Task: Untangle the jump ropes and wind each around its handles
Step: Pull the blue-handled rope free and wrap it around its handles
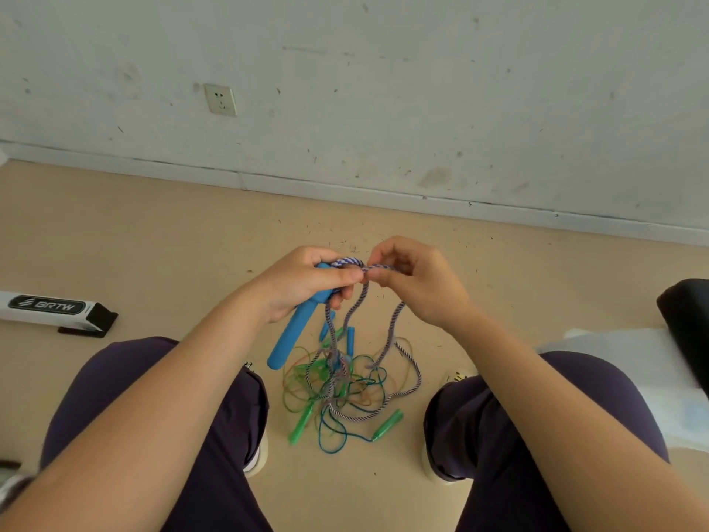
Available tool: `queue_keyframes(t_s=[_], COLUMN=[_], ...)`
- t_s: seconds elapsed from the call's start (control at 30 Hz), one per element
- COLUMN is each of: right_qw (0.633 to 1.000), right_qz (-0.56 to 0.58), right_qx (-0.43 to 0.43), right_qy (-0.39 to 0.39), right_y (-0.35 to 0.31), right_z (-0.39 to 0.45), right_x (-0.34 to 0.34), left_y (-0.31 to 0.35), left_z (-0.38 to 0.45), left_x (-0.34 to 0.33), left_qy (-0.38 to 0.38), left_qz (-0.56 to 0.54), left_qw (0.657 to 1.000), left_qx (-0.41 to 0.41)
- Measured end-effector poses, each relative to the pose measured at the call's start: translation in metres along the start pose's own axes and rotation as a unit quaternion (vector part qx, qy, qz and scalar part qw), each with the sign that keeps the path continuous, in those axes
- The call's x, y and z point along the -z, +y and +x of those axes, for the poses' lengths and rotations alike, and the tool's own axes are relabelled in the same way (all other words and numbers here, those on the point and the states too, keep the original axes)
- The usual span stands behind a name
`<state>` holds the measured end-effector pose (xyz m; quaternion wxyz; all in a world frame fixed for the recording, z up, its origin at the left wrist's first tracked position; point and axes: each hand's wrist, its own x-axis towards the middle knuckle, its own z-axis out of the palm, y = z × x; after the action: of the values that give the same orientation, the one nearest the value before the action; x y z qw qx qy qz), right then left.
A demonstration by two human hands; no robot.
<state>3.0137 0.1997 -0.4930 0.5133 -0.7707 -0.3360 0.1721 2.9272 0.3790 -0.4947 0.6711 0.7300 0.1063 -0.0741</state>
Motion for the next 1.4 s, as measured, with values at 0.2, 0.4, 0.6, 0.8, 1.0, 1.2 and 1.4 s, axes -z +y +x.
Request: queue_keyframes(t_s=[0.2, 0.4, 0.6, 0.8, 1.0, 1.2, 1.4], right_qw=[0.976, 0.995, 0.999, 0.993, 0.990, 0.994, 0.991], right_qz=[0.042, 0.062, 0.029, -0.004, 0.058, 0.063, 0.100], right_qx=[-0.018, -0.043, -0.023, -0.033, -0.040, -0.034, -0.036], right_qy=[0.215, 0.059, -0.040, 0.113, 0.123, -0.082, 0.079], right_y=[0.002, 0.002, -0.001, 0.000, 0.001, 0.006, 0.005], right_z=[0.004, 0.000, -0.003, 0.004, 0.002, -0.002, 0.004], right_x=[0.027, 0.025, -0.001, 0.019, 0.025, 0.000, 0.020], left_y=[-0.001, -0.004, -0.003, -0.002, 0.001, 0.001, 0.001], left_z=[0.000, -0.002, 0.000, 0.000, -0.005, -0.005, -0.006], left_x=[0.019, 0.012, 0.003, 0.014, 0.015, 0.001, 0.007], left_qy=[0.019, 0.024, -0.011, 0.006, 0.036, -0.004, 0.011], left_qz=[0.027, 0.017, 0.024, 0.057, 0.033, 0.018, 0.016], left_qw=[0.999, 0.999, 1.000, 0.998, 0.999, 1.000, 1.000], left_qx=[0.023, 0.013, 0.009, 0.033, 0.018, 0.007, -0.010])
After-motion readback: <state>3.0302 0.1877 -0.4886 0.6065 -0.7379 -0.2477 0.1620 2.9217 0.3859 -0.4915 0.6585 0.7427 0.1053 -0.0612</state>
